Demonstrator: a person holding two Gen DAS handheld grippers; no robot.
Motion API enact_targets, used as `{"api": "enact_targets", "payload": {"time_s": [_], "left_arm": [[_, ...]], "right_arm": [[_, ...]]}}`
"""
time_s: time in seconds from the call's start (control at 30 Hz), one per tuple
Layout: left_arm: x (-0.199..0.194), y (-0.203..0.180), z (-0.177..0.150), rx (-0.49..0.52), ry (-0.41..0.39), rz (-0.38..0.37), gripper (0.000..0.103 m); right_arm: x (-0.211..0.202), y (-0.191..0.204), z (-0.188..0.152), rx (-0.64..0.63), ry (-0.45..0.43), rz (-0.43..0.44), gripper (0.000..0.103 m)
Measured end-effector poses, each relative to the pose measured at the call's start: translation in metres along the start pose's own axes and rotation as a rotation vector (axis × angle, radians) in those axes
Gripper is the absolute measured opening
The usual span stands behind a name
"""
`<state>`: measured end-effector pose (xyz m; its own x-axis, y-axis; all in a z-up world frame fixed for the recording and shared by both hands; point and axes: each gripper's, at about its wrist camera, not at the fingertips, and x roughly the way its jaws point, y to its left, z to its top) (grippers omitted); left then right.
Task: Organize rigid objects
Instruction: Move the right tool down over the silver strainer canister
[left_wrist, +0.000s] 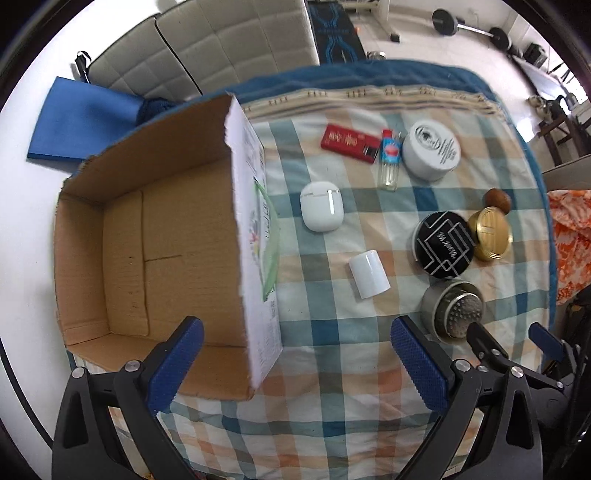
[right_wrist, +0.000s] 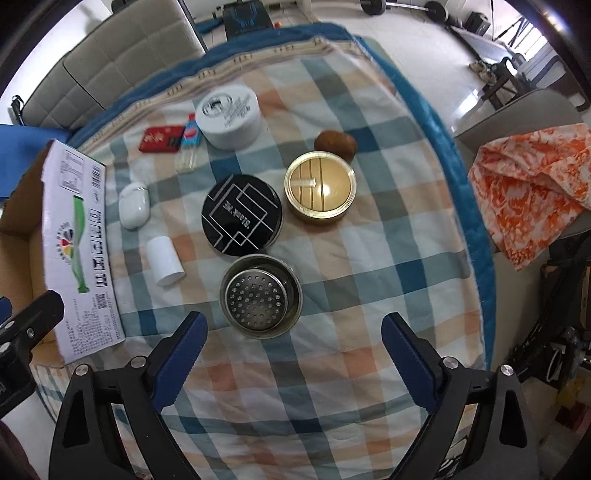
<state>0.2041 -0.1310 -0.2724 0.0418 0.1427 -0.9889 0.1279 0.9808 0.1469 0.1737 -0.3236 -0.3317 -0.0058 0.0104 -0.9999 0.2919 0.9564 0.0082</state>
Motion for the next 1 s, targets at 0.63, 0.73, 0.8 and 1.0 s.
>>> {"api": "enact_targets", "payload": {"time_s": [0.63,0.73,0.8,1.0], "left_arm": [[0.048,-0.015,0.018,-0.005,0.046,0.076,0.103],[0.055,-0.015,0.018,0.001,0.060,0.074,0.103],[0.056,-0.014,0.016,0.002,0.057,0.080,0.103],[0.049,-0.020,0.013,0.024,0.034,0.099,0.103]], "right_arm": [[0.097,0.020,0.004,0.018,0.159,0.103,0.088],[0.118,0.017,0.001,0.021,0.179,0.077,0.085],[0.128,0.011,-0.003,0.024,0.180,0.069,0.073],[0.136,-0.002,-0.012,0.018,0.147,0.099,0.071]]}}
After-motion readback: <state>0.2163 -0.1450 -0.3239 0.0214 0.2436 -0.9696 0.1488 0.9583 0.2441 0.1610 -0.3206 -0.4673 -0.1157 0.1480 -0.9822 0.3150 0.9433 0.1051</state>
